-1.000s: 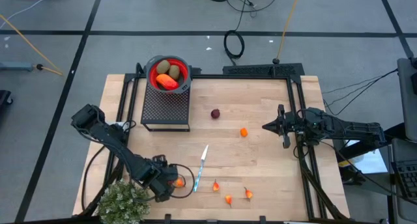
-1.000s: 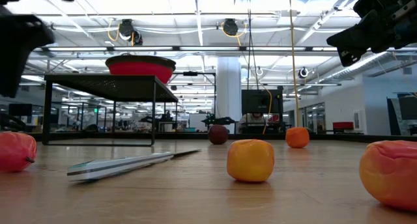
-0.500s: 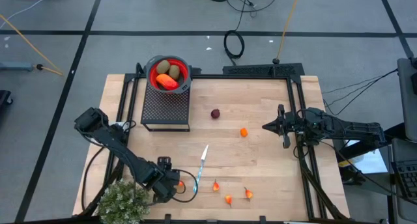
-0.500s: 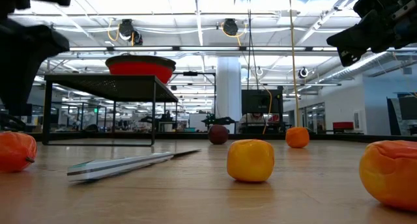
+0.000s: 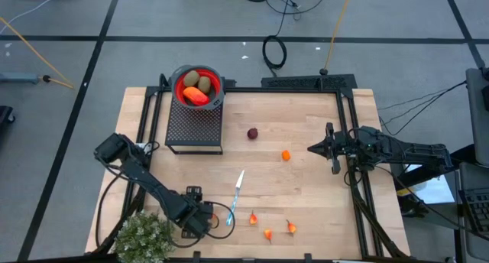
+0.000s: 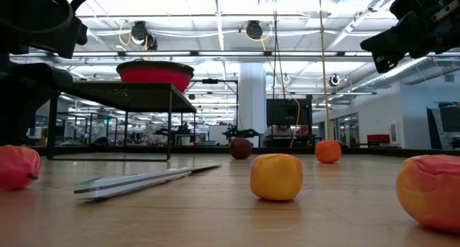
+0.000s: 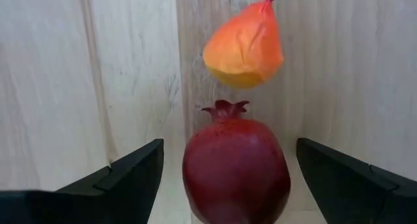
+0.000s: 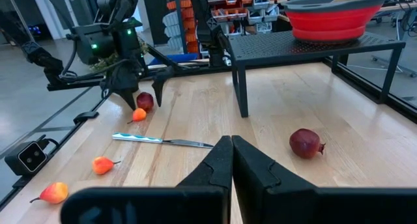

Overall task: Pick & Place Fruit
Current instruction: Put the red pomegranate into the red strainer bowl on the shelf

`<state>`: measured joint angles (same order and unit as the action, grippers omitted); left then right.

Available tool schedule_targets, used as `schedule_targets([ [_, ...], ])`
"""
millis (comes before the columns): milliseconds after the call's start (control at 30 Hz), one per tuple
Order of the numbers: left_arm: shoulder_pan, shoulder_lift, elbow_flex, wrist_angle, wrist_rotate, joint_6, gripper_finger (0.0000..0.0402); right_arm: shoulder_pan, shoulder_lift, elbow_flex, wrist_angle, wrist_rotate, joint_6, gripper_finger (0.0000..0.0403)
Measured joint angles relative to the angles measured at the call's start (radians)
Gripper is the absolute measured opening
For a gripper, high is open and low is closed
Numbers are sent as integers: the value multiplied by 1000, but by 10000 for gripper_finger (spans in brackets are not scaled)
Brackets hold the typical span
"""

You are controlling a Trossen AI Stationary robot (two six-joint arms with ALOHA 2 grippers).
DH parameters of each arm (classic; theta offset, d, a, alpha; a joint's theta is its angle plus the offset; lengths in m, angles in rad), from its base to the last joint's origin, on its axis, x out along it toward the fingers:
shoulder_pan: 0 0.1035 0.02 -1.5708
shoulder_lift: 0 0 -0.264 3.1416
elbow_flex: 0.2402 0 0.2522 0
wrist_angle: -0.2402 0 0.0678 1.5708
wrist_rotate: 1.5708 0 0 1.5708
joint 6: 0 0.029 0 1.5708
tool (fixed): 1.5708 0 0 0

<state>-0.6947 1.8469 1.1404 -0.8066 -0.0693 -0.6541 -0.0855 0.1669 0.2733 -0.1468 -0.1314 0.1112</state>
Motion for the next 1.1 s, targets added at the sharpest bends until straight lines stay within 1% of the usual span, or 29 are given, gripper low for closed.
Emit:
schedule_targets([
  [133, 0, 0, 0, 0, 18, 5, 346, 0, 0, 0, 0, 0, 0, 0],
  [200, 0, 0, 0, 0, 26, 5, 334, 0, 0, 0, 0, 0, 0, 0],
  [500, 3, 0, 1, -1, 26, -9, 224, 0, 0, 0, 0, 0, 0, 0],
  [633, 3, -1, 3, -2, 26, -9, 189, 0, 0, 0, 0, 0, 0, 0],
  [733, 8, -1, 15, -4, 27, -9, 181, 0, 0, 0, 0, 0, 0, 0],
  [933, 39, -1, 66, -14, 26, -32, 193, 0, 0, 0, 0, 0, 0, 0],
  [1033, 57, -1, 114, -58, 25, -32, 189, 0, 0, 0, 0, 0, 0, 0],
  [1100, 66, -1, 161, -116, 25, -31, 184, 0, 0, 0, 0, 0, 0, 0],
])
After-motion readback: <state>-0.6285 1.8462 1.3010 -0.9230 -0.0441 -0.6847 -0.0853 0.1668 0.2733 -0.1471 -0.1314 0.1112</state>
